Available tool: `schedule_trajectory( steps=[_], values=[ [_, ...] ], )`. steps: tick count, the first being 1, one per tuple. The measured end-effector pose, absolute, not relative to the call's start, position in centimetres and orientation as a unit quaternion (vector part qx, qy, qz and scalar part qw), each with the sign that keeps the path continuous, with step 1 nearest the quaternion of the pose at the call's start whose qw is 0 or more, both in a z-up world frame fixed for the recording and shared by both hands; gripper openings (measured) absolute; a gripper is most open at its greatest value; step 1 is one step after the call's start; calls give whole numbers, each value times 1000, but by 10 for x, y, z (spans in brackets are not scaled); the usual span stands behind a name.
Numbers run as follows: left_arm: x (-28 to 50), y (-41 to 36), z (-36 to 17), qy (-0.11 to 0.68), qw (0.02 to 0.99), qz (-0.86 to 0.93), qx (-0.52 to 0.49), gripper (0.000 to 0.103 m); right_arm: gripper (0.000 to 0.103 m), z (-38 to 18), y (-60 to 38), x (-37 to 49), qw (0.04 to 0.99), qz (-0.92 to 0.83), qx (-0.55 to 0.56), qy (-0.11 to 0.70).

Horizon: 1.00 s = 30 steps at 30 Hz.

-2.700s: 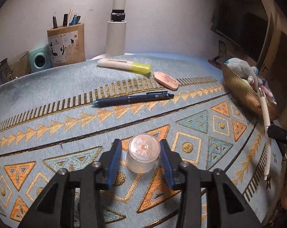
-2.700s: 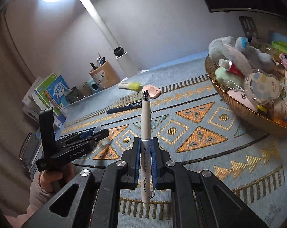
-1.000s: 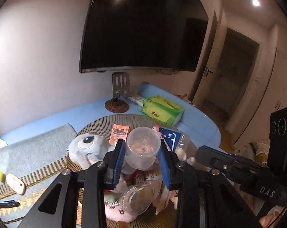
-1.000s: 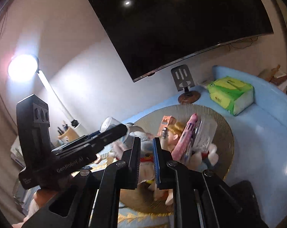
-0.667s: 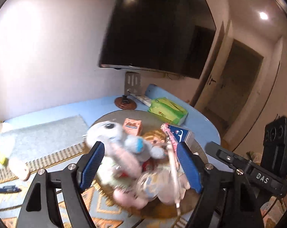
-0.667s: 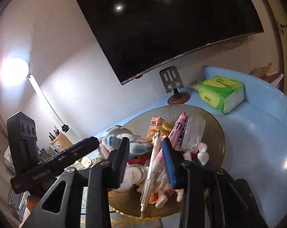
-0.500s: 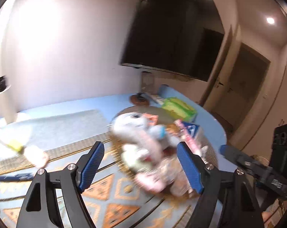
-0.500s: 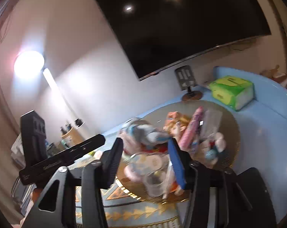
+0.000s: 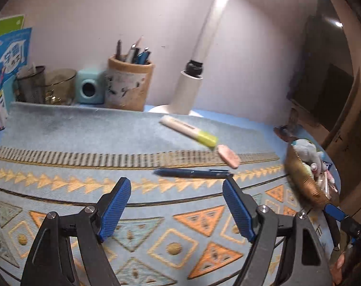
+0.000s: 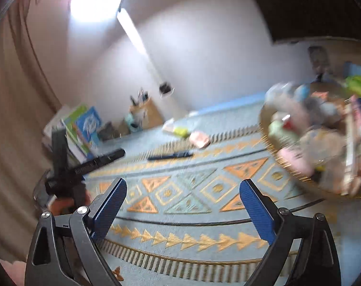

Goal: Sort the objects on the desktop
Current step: 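Grasp the dark blue pen on the cloth with the left gripper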

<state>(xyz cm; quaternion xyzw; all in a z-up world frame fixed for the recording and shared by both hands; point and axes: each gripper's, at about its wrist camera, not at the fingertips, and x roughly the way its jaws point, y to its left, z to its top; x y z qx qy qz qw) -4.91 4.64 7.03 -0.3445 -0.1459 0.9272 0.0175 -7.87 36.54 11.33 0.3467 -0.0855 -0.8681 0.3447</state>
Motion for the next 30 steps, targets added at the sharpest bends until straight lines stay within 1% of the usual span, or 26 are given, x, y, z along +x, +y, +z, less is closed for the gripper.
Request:
schedule_trajectory(
  steps=[3,6,10,13,15,20,25,27,28,29,30],
  values=[
    [-51,35,62,-135,20,923,-359,77,95,97,340,-90,317,-878,358,-41],
    [-66,53,58,-81,45,923,-372,77,95,82,337,-100,291,-884,365,-26],
    [-103,84,49,6,81,915,-394,77,95,71,349,-114,288,-870,394,-64],
    [-131,101,39,39,130,908,-396,77,95,71,357,-117,278,-872,394,-82],
    [-142,112,33,73,143,910,-383,77,95,71,360,-117,282,-870,393,-90],
    [-160,128,14,98,169,883,-426,77,95,72,358,-115,287,-870,390,-89],
    [-159,130,14,98,158,880,-437,78,95,72,354,-113,286,-873,388,-75],
    [-158,130,16,89,140,878,-449,73,95,72,353,-112,285,-874,386,-72],
    [-156,131,18,92,130,878,-451,62,95,73,353,-111,283,-875,386,-71],
    [-152,133,20,93,130,878,-452,44,95,73,353,-111,281,-876,386,-71],
    [-148,135,22,95,131,877,-453,38,95,73,353,-111,280,-876,386,-71]
  ],
)
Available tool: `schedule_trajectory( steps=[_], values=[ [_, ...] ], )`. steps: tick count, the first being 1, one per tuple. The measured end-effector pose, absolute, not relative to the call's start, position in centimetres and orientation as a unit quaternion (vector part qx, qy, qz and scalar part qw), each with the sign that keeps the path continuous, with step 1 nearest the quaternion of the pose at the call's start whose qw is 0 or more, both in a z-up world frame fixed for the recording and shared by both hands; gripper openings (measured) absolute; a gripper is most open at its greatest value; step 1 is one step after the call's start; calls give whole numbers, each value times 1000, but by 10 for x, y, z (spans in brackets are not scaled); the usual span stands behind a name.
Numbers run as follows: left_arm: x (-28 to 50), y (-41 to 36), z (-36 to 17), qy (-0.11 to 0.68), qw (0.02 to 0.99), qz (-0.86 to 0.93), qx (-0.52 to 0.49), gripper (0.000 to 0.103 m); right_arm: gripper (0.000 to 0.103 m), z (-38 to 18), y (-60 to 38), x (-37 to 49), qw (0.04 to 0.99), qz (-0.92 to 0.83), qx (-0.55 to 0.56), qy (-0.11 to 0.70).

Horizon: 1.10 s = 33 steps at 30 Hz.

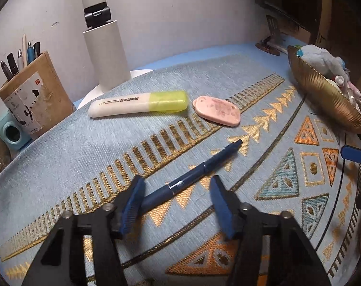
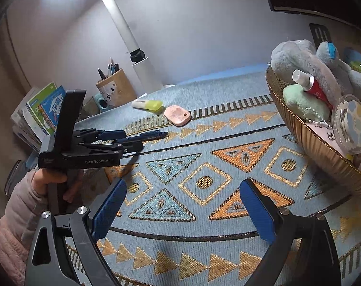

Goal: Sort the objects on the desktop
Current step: 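Grasp the dark blue pen on the cloth with the left gripper, then grasp the pink eraser with the right gripper while the left gripper lifts the blue pen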

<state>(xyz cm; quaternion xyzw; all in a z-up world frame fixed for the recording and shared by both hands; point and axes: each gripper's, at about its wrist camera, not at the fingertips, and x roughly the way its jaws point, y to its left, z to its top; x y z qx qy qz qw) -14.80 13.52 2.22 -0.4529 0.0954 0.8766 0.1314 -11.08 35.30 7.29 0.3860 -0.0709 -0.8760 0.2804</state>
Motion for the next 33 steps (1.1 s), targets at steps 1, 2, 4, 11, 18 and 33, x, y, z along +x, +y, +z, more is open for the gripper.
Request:
schedule_trajectory(
  steps=[1,2,4,11,18,33],
  values=[
    [-144,138,24,100,128,877,-452,33,95,73,353,-111,280,-876,387,-71],
    [-140,140,27,103,126,877,-453,30,95,73,352,-111,280,-875,387,-70],
    [-134,143,31,98,134,873,-459,28,95,73,351,-111,280,-875,389,-68],
    [-137,169,24,160,150,873,-436,36,95,72,348,-111,280,-876,390,-55],
    [-147,153,30,85,168,861,-473,34,95,71,348,-113,278,-875,392,-59],
    [-115,119,41,-53,82,876,-473,1,95,70,346,-113,274,-874,396,-58]
  ],
)
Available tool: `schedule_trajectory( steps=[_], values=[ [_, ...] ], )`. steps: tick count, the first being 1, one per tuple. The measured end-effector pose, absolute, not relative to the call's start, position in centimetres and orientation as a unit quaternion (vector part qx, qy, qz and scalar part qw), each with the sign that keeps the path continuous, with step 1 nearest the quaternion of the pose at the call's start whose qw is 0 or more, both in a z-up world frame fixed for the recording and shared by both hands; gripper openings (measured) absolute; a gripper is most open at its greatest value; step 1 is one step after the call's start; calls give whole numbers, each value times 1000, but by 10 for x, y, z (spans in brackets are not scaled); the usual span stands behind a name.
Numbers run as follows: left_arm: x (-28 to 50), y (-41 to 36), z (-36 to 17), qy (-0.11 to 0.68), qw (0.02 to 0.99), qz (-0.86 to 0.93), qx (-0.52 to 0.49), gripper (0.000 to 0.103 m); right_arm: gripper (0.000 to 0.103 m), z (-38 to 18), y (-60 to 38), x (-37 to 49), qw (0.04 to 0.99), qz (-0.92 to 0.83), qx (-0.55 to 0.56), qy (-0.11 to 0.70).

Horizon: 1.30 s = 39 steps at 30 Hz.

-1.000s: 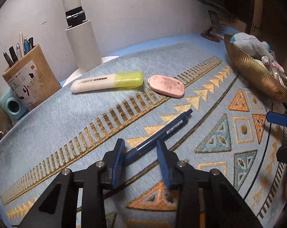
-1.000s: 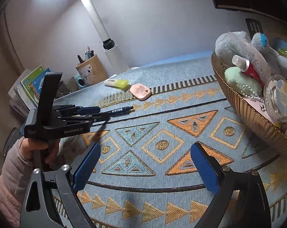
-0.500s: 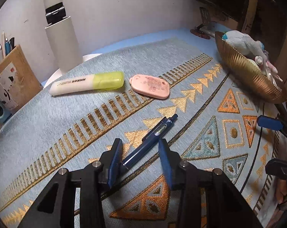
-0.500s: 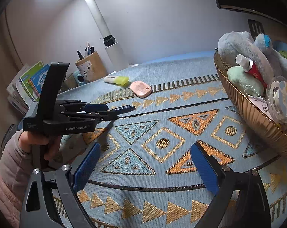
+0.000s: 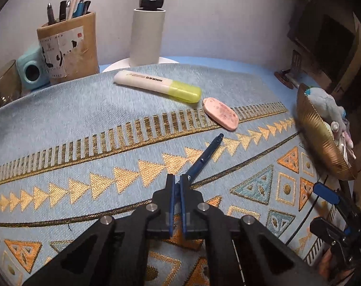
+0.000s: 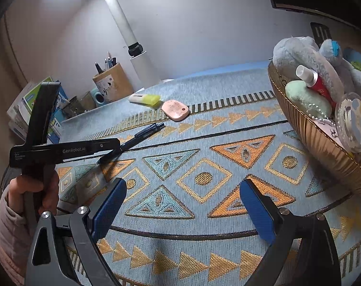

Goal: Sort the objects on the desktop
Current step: 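Grasp the pink eraser with the right gripper while the left gripper lifts the blue pen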

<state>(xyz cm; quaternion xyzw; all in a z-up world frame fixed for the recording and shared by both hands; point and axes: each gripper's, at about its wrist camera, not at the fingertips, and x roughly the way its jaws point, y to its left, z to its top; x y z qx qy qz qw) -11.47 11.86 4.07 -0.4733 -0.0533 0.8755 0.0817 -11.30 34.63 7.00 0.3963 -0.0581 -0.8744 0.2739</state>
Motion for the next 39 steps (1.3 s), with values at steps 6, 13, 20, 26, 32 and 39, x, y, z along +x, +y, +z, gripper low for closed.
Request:
schedule_trajectory(
  steps=[6,13,20,26,32,39],
  values=[
    [-130,139,33,20,110,872,-477,29,95,70,347,-112,272,-876,394,-61],
    [-137,160,26,59,108,880,-459,22,95,71,348,-111,268,-879,388,-64],
    [-128,146,29,27,69,883,-464,9,95,66,342,-120,279,-861,421,-64],
    [-104,91,25,-32,-9,891,-452,9,95,77,311,-139,258,-855,451,14],
    [-102,91,22,-26,-9,900,-434,9,95,78,247,-189,232,-874,394,165],
    [-102,93,21,-30,-2,902,-431,9,95,51,236,-237,253,-858,418,156]
  ],
)
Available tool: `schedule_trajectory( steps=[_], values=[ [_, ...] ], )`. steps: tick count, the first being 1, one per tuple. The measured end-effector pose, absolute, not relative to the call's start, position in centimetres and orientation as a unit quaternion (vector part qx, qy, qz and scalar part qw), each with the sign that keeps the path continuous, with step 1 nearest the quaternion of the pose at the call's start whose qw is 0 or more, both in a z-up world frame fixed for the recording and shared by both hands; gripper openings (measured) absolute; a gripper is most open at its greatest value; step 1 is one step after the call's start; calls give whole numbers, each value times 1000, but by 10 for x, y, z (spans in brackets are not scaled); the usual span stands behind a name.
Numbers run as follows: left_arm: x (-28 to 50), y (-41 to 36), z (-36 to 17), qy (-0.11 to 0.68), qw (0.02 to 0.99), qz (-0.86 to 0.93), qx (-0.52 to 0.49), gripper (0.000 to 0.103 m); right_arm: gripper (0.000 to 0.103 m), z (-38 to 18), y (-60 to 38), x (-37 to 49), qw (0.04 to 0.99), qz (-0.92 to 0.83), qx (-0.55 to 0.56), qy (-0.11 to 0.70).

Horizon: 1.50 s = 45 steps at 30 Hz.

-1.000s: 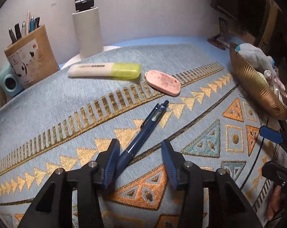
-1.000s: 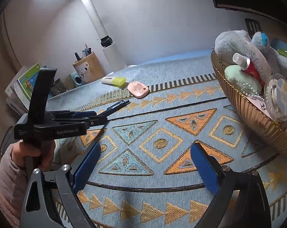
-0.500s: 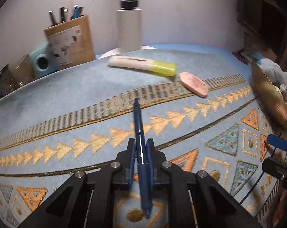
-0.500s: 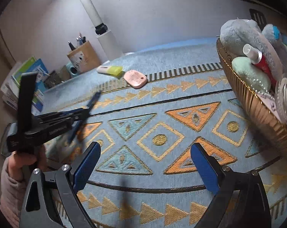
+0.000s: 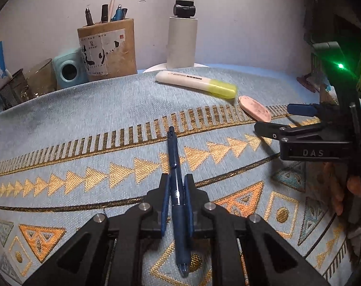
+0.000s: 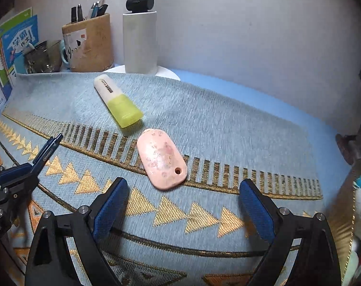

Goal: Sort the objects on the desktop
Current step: 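Grasp the pink eraser with the right gripper while the left gripper lifts the blue pen, then carry the eraser with the right gripper into the bowl while the left gripper drops the blue pen there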

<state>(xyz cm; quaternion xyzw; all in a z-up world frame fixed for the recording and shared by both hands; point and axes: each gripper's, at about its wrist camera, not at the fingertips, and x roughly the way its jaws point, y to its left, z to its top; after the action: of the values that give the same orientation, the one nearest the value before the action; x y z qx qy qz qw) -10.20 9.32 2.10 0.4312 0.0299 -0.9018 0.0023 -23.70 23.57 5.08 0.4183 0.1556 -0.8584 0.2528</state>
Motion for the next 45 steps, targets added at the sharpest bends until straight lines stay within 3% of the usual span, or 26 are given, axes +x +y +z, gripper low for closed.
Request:
schedule_trajectory(
  steps=[6,9,10,11,14,18,20,22,25,28,31,33,34,45],
  values=[
    [-101,101,22,15,1,-902,432,16,94,46,233,-258,273,-845,437,142],
    [-101,103,22,19,-13,-902,432,30,56,50,236,-246,282,-852,417,147],
    [-101,106,21,16,-19,-901,434,42,40,51,237,-241,284,-852,414,148],
    [-101,110,21,7,-23,-900,435,49,40,51,239,-236,283,-852,415,148],
    [-103,111,20,-1,-16,-900,436,51,40,54,252,-216,286,-847,429,129],
    [-101,102,21,18,-7,-901,433,38,39,56,284,-179,255,-849,448,115],
    [-102,102,21,15,1,-902,432,24,39,56,296,-155,248,-856,438,117],
    [-103,102,21,14,-1,-902,431,17,40,55,303,-140,237,-866,420,132],
    [-104,106,21,3,2,-902,431,16,42,53,299,-138,230,-868,418,138],
    [-104,105,21,5,2,-902,432,16,55,54,303,-147,222,-868,425,130],
    [-104,105,21,4,2,-902,432,16,57,55,306,-148,225,-867,428,121],
    [-104,105,21,4,2,-902,431,15,53,56,305,-143,224,-869,423,125],
    [-104,105,21,4,1,-903,429,7,38,57,303,-141,228,-870,419,125],
    [-90,115,44,37,-66,-914,398,7,38,108,367,-90,293,-875,386,-30]
  ],
)
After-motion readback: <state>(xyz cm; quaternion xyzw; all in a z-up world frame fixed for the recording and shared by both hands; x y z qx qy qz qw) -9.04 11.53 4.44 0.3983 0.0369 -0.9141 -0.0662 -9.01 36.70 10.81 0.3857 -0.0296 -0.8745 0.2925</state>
